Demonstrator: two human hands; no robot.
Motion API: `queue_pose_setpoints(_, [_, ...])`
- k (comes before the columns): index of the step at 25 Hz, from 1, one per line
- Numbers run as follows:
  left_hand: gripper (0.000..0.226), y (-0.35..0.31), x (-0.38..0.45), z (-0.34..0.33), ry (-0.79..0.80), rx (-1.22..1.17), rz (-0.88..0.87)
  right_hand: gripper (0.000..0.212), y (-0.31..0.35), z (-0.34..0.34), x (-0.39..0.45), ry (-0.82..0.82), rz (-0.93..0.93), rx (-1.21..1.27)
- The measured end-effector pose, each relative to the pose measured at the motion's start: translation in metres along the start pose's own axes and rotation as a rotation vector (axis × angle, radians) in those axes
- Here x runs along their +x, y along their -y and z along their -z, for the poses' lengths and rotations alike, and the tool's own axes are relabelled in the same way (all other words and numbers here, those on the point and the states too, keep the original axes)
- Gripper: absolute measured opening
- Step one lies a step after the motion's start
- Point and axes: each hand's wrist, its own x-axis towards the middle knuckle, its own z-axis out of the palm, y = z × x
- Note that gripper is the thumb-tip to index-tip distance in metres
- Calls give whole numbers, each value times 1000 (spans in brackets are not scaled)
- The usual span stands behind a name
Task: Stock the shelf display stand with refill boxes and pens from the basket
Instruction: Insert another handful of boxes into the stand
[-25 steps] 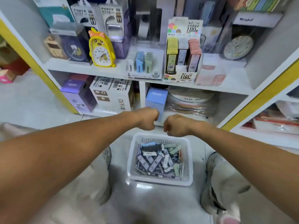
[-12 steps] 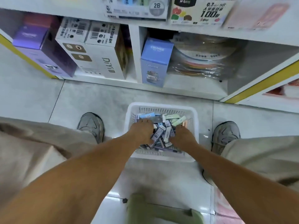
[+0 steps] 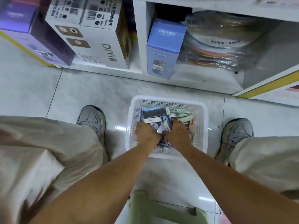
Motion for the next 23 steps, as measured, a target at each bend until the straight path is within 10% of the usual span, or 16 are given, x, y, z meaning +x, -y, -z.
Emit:
queue_pose_setpoints(6, [24,-6,0,-6,134,-582,31,16,6,-4,-6,46,-4,112])
queue_pose_setpoints(16, [58,-15,0,-5,281,-897,220,7,3,18,-23,362,-52,743])
queue_pose_setpoints(23, [35,-15,3,5,325,-910,257,23,-4,25,-17,418,-284,1211])
